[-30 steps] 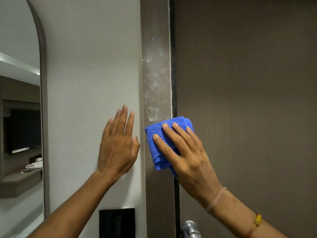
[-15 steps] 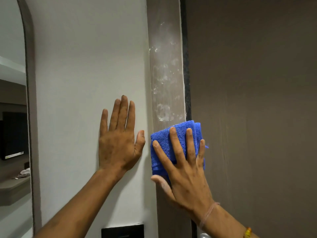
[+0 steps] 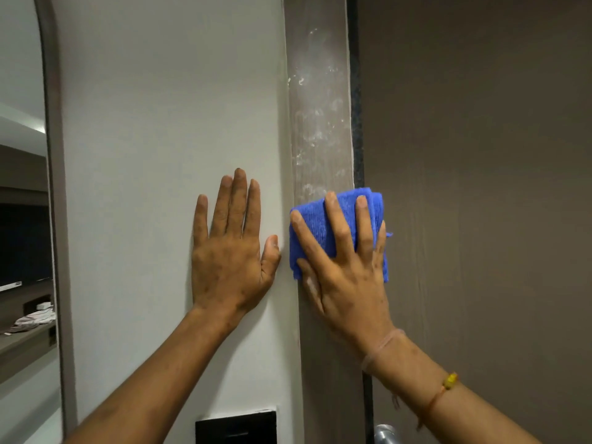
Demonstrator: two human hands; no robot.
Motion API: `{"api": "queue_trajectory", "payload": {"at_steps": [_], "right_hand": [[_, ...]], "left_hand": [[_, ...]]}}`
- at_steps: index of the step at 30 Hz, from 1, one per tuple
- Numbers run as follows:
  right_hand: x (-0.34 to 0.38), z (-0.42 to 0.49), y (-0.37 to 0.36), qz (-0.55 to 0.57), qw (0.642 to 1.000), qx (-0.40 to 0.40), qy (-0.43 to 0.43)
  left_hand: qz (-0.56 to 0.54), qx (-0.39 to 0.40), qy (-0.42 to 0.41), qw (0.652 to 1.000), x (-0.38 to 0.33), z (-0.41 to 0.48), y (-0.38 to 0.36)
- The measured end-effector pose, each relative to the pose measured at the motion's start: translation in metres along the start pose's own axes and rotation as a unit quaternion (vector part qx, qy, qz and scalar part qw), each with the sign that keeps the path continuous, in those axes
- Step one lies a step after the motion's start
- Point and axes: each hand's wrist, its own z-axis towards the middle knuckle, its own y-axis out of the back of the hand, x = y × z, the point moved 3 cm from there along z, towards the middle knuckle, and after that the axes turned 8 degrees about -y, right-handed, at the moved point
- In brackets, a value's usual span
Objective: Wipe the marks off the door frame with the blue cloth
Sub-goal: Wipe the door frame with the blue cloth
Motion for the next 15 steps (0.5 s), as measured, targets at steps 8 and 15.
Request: {"api": "queue_trajectory", "payload": {"at_steps": [8,15], "right_hand": [[0.01,0.004,0.0,0.027,0.997,0.001,-0.075],[0.014,-0.012,-0.006,0.028,0.996,-0.003,-0.087]], "left_hand": [[-0.001,-0.005,0.0,1.0,0.0,-0.001,0.0],[-0.01,-0.006,0.004,1.0,-0.001,-0.001,0.002]]}}
